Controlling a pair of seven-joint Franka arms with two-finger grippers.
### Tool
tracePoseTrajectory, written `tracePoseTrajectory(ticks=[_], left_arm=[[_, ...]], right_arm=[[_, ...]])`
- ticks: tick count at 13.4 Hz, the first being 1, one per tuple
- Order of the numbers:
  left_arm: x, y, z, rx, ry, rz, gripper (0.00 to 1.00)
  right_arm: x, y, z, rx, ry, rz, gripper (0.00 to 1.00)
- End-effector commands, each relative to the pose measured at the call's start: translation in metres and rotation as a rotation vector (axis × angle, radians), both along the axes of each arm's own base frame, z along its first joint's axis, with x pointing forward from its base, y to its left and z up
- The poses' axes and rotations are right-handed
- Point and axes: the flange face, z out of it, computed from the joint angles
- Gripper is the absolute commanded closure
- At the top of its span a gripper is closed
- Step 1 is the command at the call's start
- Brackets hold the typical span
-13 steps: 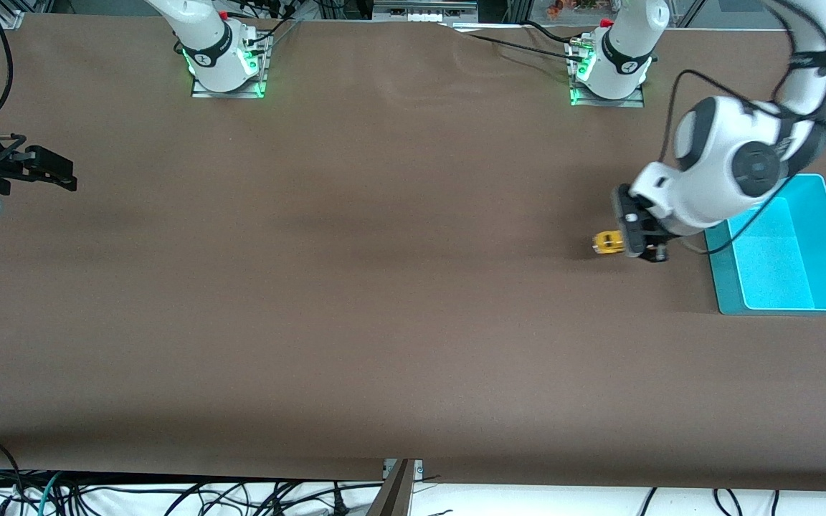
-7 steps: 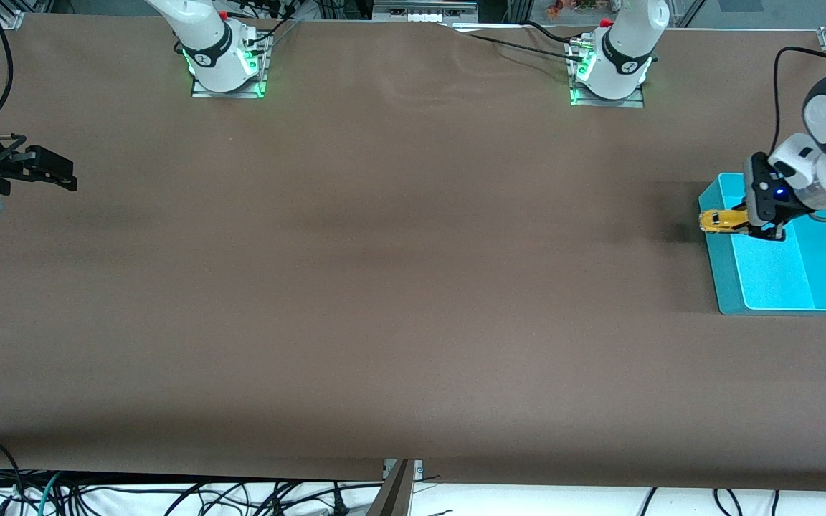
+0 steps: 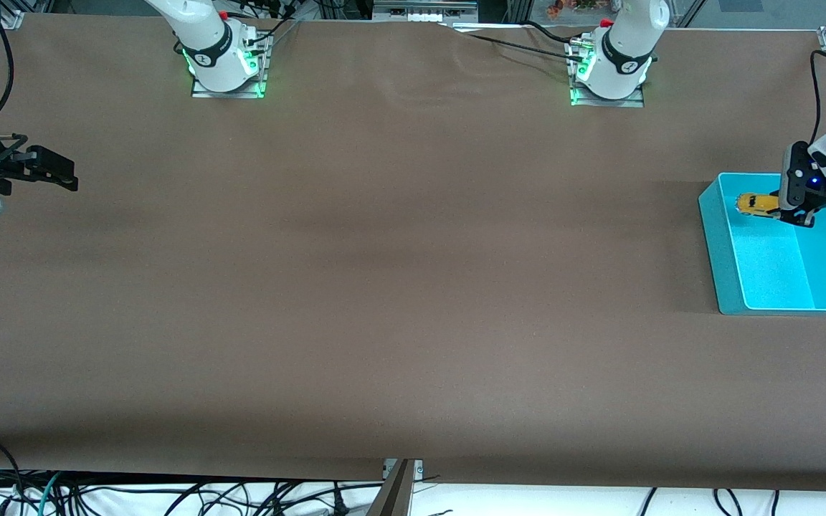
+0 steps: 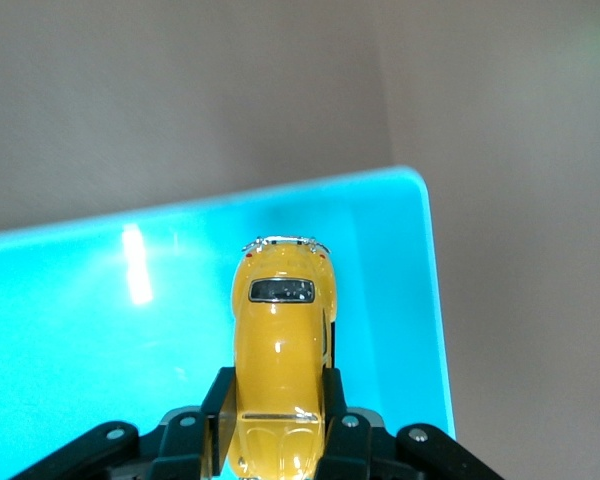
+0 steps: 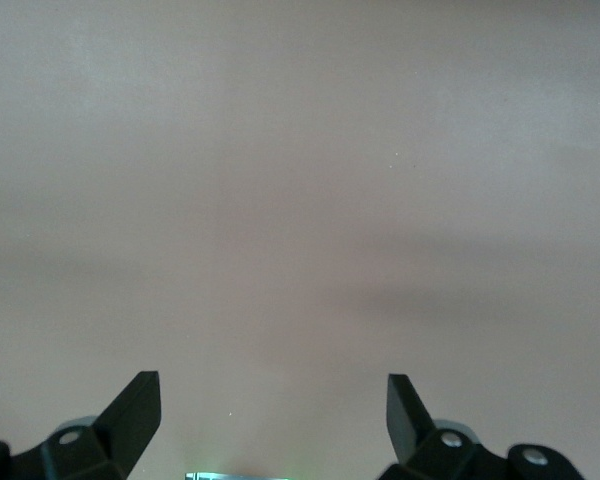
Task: Wind and store yellow beetle car
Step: 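Lower the car into the cyan box and open the left gripper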
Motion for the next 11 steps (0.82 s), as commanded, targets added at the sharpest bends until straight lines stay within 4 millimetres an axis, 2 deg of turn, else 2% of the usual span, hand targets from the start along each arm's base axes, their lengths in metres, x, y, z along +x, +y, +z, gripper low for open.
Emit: tracePoseTrajectory(ticks=[1, 2, 5, 6, 7, 8, 11], left_arm=[[0.003, 0.01, -0.044, 0.002, 0.039, -0.027, 1.0], [0.002, 0.01, -0.057, 0.0, 0.052, -0.023, 1.0], [0.001, 0.009, -0.075, -0.025, 0.056, 0.014, 0.97], [0.001, 0.009, -0.076, -0.021, 0.048, 0.012, 0.64], [0.002, 0.009, -0.08, -0.018, 0.045, 0.015, 0.27], [0.003, 0.009, -0.081, -0.015, 0.041, 0.012, 0.01], [0.005, 0.007, -0.08, -0.02, 0.037, 0.015, 0.0]], right_arm=[[-0.002, 0.001, 0.001, 0.014, -0.005, 0.003, 0.0], [-0.002, 0.001, 0.001, 0.014, -0.005, 0.003, 0.0], [-0.002, 0.001, 0.001, 0.014, -0.005, 0.003, 0.0], [-0.002, 0.001, 0.001, 0.014, -0.005, 0.003, 0.0], [-0.002, 0.001, 0.001, 0.014, -0.005, 0.003, 0.0], [-0.002, 0.001, 0.001, 0.014, -0.005, 0.003, 0.0], [-0.002, 0.0, 0.001, 0.012, -0.005, 0.004, 0.0]])
